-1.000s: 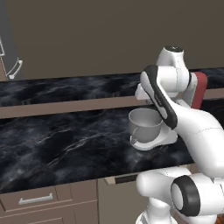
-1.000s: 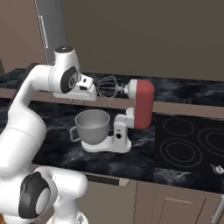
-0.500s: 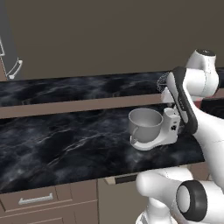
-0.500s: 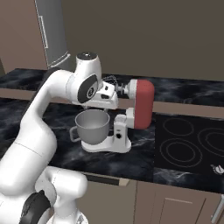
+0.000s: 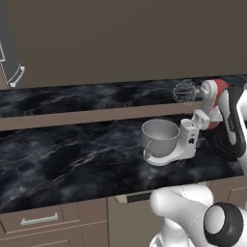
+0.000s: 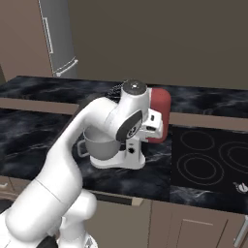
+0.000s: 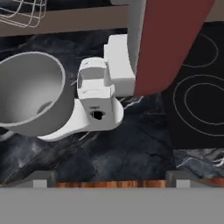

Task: Close the stand mixer head.

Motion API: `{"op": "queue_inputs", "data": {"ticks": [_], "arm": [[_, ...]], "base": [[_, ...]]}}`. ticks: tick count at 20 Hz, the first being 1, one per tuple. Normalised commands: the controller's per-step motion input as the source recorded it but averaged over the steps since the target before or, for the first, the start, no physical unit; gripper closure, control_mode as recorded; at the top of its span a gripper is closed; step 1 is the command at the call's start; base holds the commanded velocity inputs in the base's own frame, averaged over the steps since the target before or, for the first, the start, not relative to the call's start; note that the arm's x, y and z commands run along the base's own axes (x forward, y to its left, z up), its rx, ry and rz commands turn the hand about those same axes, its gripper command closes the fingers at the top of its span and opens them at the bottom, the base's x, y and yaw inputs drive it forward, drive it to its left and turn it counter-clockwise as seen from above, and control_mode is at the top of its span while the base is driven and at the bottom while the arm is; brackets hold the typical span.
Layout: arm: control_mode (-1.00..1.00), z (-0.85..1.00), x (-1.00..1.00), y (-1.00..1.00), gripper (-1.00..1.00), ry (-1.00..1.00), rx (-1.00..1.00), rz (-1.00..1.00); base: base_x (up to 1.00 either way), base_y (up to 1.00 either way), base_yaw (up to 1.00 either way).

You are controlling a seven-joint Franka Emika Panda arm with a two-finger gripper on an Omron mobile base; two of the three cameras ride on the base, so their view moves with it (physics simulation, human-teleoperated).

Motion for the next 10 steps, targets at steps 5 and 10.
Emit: {"op": "queue_inputs", "data": {"ticks": [5,10], "arm": [[-1.0,-0.15,0.08,-1.0,-1.0,0.0,0.1,0.08],[-1.0,0.0,0.0,-0.96,-1.0,-0.19,-0.03,0.05]], "base": [[0.0,0.0,0.0],[0.0,0.0,0.0]]}}
